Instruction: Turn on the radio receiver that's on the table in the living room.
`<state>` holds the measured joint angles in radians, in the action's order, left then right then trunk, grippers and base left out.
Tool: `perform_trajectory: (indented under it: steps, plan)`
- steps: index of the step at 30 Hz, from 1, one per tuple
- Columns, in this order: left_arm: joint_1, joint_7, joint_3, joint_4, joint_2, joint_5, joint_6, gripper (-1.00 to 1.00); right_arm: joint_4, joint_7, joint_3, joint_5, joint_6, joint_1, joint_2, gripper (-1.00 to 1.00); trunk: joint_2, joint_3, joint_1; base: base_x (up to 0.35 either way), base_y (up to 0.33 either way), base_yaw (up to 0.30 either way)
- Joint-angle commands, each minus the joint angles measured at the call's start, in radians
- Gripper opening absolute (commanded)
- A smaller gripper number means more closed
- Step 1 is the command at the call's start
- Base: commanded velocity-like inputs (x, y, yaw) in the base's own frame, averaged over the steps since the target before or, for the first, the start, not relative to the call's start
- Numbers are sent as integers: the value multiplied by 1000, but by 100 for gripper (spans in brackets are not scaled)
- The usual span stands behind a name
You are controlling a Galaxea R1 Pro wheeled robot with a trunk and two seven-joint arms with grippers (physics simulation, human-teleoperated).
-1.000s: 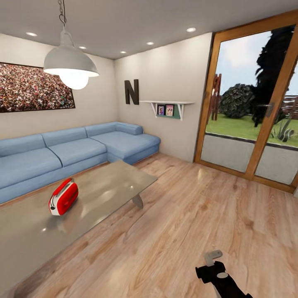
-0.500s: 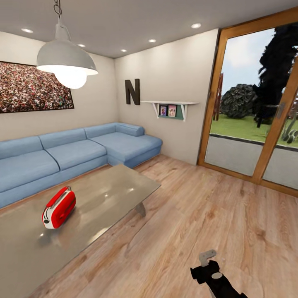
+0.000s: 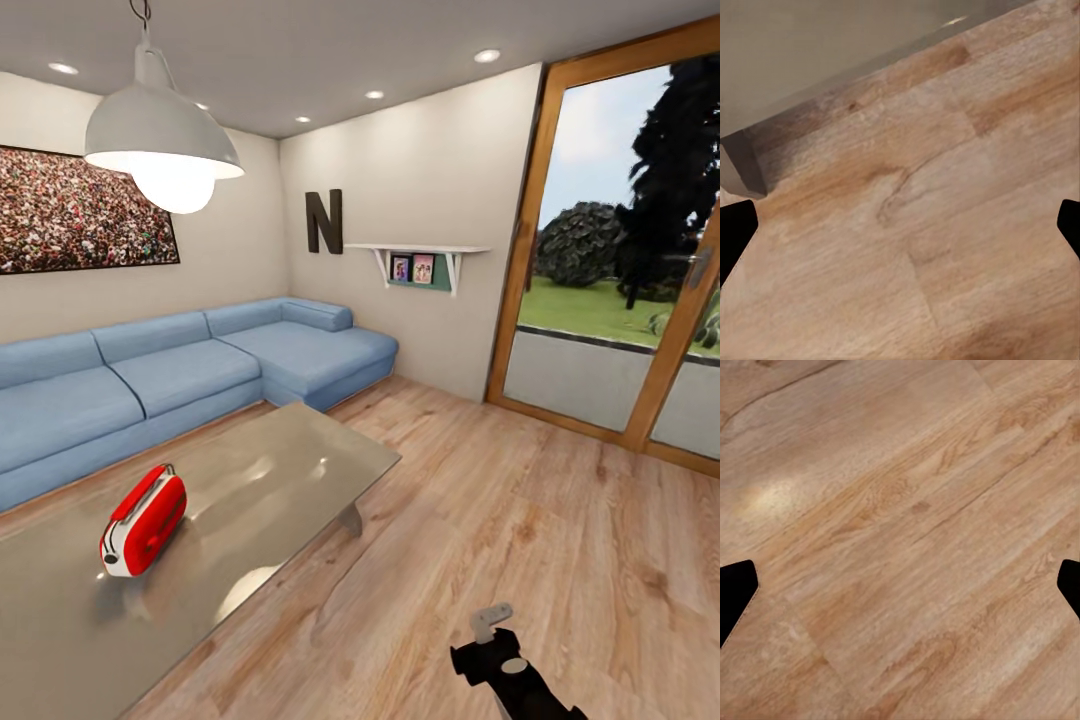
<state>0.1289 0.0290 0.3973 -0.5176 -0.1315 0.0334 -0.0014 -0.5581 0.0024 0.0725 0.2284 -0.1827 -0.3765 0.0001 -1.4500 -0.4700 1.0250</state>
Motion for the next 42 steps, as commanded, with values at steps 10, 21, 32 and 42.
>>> perform_trajectory:
  steps: [10,21,32,42]
  plan:
    - [0,0,-1,1,2,-1,-14,100,0,1,0,0,9,0,5,100,0,0,0,-5,188,0]
    - [0,0,-1,2,-5,-1,-13,100,1,1,1,0,9,0,5,100,0,0,0,76,286,0]
    - [0,0,-1,2,-5,-1,-13,100,1,1,1,0,9,0,5,100,0,0,0,116,295,0]
    - [0,0,0,2,-1,-1,-17,100,1,1,1,0,46,1,5,100,0,0,0,17,215,0]
